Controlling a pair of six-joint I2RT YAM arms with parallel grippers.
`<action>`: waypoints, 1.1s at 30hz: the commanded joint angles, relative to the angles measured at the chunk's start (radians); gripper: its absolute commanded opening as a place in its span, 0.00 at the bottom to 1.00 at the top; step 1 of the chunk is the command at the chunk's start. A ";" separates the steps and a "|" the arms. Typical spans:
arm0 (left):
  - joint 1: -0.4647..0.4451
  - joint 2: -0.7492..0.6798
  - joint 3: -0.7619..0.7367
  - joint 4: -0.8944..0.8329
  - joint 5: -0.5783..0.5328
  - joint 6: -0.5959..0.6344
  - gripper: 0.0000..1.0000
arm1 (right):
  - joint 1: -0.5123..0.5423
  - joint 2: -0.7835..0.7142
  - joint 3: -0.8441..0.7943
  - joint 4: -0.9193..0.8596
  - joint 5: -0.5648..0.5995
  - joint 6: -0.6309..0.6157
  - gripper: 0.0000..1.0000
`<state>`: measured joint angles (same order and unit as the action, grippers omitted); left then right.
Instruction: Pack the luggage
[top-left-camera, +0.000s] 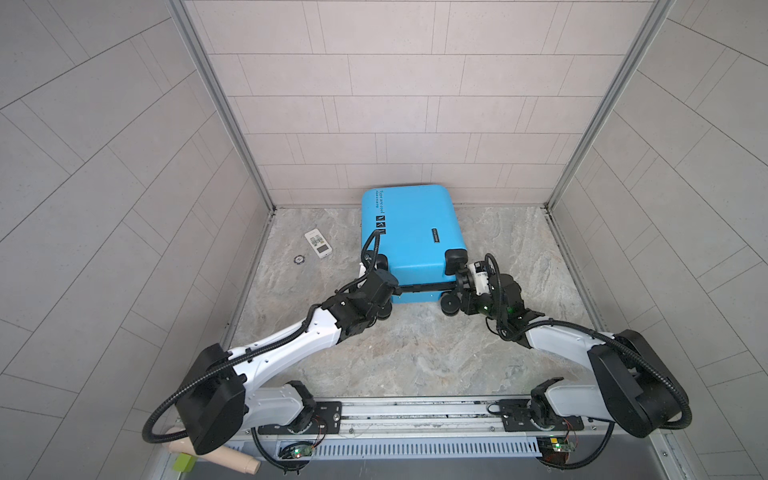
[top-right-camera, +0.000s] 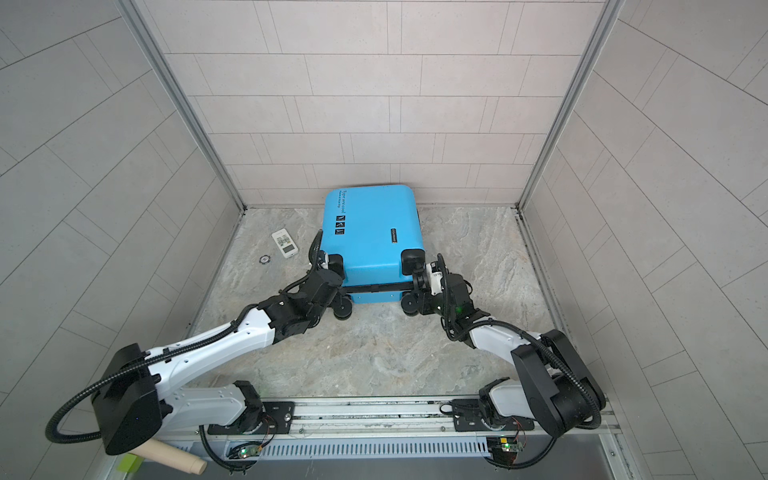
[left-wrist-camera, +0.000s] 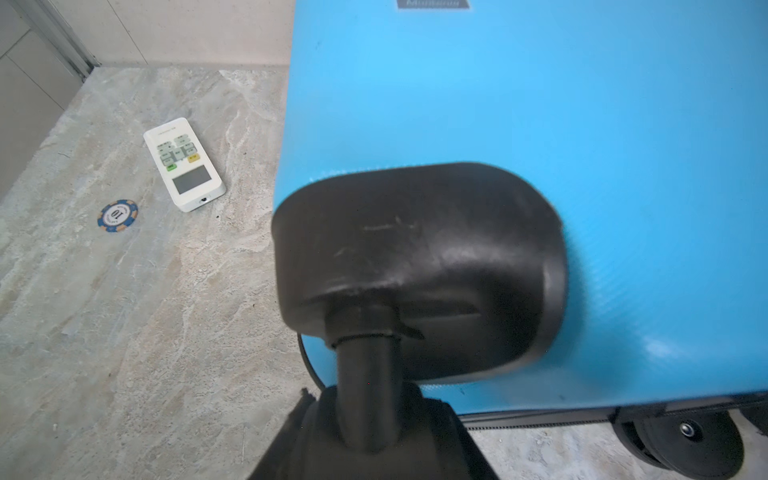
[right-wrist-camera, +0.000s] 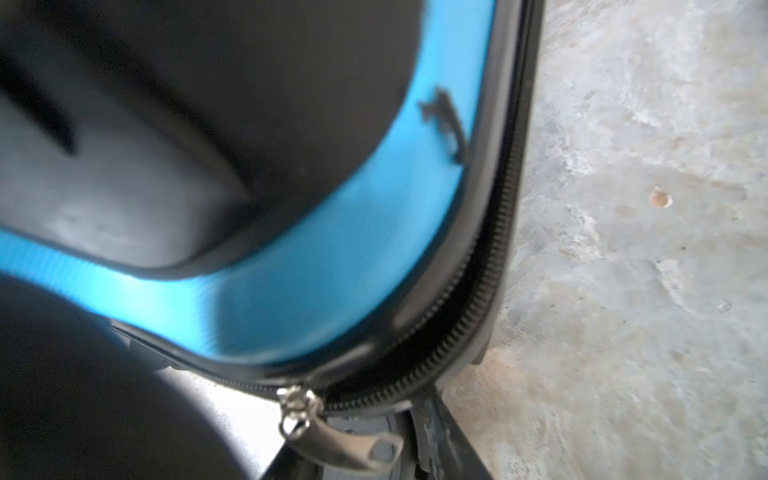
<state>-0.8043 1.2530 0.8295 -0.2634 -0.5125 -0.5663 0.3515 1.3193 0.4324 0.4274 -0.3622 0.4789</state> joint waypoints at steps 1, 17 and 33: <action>-0.003 -0.004 -0.013 0.010 -0.009 0.006 0.24 | -0.014 -0.005 0.033 0.104 0.024 -0.003 0.28; 0.003 -0.040 -0.015 -0.042 -0.083 0.015 0.00 | -0.091 -0.007 0.032 0.054 -0.044 0.002 0.00; 0.059 -0.156 -0.092 -0.149 -0.100 0.017 0.00 | -0.255 0.047 0.136 -0.098 -0.066 -0.037 0.00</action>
<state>-0.7834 1.1580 0.7631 -0.2771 -0.5041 -0.5514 0.1692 1.3399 0.4919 0.3553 -0.5797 0.4454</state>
